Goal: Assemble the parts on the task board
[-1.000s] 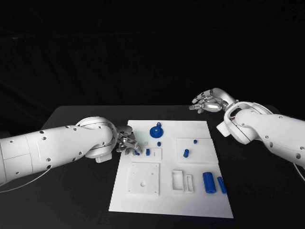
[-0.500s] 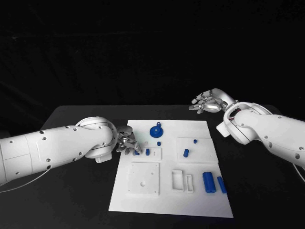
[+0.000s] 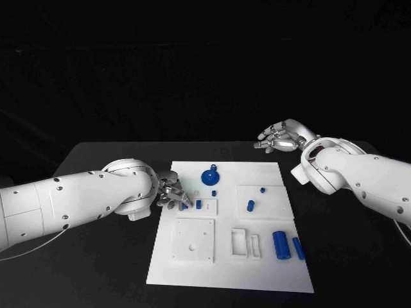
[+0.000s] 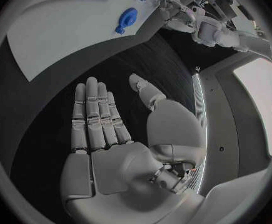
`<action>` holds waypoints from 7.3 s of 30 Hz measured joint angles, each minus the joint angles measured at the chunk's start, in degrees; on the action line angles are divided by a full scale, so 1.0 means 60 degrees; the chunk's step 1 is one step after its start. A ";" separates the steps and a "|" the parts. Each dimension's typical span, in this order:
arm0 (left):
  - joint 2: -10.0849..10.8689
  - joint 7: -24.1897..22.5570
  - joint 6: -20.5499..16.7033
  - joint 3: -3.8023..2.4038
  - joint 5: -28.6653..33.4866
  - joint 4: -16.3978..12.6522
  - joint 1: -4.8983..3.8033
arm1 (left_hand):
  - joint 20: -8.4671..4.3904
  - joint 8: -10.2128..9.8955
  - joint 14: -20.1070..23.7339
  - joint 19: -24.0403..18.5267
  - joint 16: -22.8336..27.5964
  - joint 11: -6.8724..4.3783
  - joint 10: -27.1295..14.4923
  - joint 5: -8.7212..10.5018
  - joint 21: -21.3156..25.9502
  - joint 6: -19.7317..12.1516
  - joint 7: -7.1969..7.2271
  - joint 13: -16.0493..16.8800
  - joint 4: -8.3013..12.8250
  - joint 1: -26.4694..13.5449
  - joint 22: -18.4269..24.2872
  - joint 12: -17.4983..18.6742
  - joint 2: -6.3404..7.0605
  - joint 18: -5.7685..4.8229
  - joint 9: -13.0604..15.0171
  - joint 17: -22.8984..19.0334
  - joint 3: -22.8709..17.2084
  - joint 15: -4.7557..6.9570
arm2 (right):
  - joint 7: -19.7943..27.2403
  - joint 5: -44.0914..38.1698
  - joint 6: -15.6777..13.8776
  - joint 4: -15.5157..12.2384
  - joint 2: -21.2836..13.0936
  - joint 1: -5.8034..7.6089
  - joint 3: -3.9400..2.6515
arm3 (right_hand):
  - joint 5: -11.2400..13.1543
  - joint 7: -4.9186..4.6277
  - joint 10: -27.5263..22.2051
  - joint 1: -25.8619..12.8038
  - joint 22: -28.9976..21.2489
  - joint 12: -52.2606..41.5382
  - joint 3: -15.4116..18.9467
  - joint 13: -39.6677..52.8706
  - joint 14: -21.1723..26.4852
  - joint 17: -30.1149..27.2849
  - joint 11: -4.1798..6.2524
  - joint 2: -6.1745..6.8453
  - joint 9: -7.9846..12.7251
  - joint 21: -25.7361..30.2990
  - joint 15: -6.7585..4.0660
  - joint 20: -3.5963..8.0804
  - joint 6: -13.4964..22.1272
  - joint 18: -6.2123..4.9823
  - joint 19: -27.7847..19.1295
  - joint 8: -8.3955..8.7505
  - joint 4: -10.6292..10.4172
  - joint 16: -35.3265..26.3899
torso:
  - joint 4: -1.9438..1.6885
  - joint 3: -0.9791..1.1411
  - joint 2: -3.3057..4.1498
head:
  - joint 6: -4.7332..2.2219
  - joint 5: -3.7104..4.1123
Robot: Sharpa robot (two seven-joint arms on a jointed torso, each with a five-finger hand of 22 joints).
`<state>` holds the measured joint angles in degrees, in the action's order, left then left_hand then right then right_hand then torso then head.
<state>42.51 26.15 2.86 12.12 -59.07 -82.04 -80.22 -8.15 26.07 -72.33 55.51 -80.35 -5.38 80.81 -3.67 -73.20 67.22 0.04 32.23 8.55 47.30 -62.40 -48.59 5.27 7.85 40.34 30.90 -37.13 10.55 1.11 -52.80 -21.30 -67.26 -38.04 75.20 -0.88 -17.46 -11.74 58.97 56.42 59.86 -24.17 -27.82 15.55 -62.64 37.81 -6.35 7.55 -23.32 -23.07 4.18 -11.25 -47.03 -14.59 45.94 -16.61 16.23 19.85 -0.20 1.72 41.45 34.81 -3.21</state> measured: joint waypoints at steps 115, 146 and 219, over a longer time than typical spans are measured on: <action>0.0997 -0.2135 -0.1047 0.0009 0.1334 -0.0287 0.0237 | 0.0322 -0.0556 0.1196 -0.1072 0.1002 0.0492 -0.0857 0.0113 0.0924 -0.0658 -0.0500 -0.1849 0.0223 0.1878 0.0426 0.2658 0.0243 -0.0642 -0.0940 -0.0449 0.0739 -0.0369 | 0.0038 0.0180 0.0004 0.0028 -0.0074 -0.0055 0.0000 | -0.1122 0.0031 -0.0034 -0.0379 0.0099 0.0000 0.0224 -0.0210 0.0000 0.0178 -0.0034 0.0025 0.0081 0.0000 0.0000 0.0001 0.0033 -0.0001 0.0001 -0.0031 -0.0120 -0.0148 | -0.0002 0.0005 -0.0004 | -0.0049 0.0032; 0.0801 -0.1972 -0.1137 -0.0023 0.1338 -0.0035 0.0319 | 0.0321 -0.0620 0.1175 -0.1075 0.1004 0.0467 -0.0816 0.0171 0.0924 -0.0648 -0.0487 -0.1880 0.0023 0.1829 0.0429 0.2745 -0.0088 -0.0642 -0.0959 -0.0432 0.0627 -0.0390 | 0.0040 0.0183 0.0004 0.0029 -0.0077 -0.0060 0.0000 | -0.1121 0.0033 -0.0034 -0.0379 0.0101 -0.0037 0.0224 -0.0218 0.0000 0.0195 -0.0034 0.0025 0.0088 0.0000 0.0000 0.0001 0.0031 -0.0001 0.0001 -0.0030 -0.0120 -0.0185 | -0.0002 0.0005 -0.0002 | -0.0004 0.0057; 0.0734 -0.1209 -0.0731 -0.0060 0.1474 -0.0157 0.0328 | 0.0301 -0.1025 0.0954 -0.0989 0.0894 0.0486 -0.0928 0.0112 0.0884 -0.0877 -0.0554 -0.1914 -0.0977 0.0316 0.0385 0.3070 0.0435 -0.0492 -0.0968 -0.0221 0.2495 -0.0336 | 0.0059 0.0195 0.0005 0.0041 -0.0094 -0.0101 0.0000 | -0.1121 0.0020 -0.0034 -0.0409 0.0111 -0.0036 0.0224 -0.0249 0.0000 0.0215 -0.0034 -0.0005 0.0096 0.0000 0.0000 0.0001 0.0045 -0.0001 0.0001 -0.0030 -0.0120 -0.0184 | 0.0004 0.0010 -0.0005 | 0.0049 0.0099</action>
<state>46.91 18.90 -1.52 11.76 -50.23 -82.98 -78.25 -6.34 19.92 -66.61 49.58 -74.99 -2.47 75.25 -3.00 -67.90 61.96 -3.29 20.74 2.69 49.20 -60.08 -30.17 7.88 4.90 34.53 29.57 -22.16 8.53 1.46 -51.63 -21.27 -67.02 -38.61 74.59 -0.88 -24.19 -11.62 58.77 53.97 60.52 -24.39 -26.48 14.05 -62.64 39.11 -6.55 7.52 -22.75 -23.07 4.18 -11.24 -46.76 -14.60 45.94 -16.80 15.50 18.75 -0.18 1.78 41.42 35.10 -2.61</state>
